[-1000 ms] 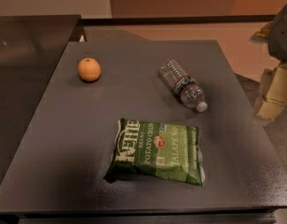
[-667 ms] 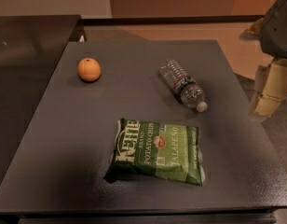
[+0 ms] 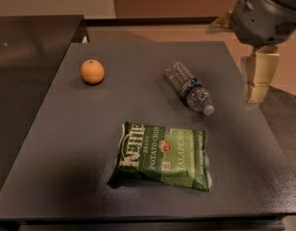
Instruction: Place water bottle upright
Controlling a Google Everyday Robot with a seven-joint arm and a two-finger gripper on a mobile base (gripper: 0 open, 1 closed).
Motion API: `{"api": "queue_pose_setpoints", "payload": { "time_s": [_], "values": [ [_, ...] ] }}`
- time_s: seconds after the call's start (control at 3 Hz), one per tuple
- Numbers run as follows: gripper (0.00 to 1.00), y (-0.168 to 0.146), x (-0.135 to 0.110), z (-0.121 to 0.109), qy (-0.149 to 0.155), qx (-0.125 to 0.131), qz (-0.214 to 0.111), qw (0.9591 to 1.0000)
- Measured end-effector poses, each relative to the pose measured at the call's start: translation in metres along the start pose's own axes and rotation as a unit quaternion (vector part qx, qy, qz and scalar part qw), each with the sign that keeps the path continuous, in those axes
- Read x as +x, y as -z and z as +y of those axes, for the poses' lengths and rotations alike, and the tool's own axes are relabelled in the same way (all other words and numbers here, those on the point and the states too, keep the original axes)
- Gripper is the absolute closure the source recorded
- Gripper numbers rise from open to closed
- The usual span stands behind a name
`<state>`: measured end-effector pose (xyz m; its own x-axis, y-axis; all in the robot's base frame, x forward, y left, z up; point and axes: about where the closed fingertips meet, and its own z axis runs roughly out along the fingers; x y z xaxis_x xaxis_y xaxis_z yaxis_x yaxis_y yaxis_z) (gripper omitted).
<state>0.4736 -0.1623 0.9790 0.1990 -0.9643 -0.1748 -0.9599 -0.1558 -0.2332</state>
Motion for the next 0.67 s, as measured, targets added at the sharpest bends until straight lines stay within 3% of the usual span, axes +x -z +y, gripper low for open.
{"api": "queue_pose_setpoints", "payload": {
  "time_s": [0.33, 0.67],
  "values": [
    [0.00, -0.007, -0.012, -0.020, 0.110, -0.012, -0.003, 0.9938],
    [0.00, -0.016, -0.012, -0.036, 0.207, -0.020, 0.007, 0.9782]
  ]
}}
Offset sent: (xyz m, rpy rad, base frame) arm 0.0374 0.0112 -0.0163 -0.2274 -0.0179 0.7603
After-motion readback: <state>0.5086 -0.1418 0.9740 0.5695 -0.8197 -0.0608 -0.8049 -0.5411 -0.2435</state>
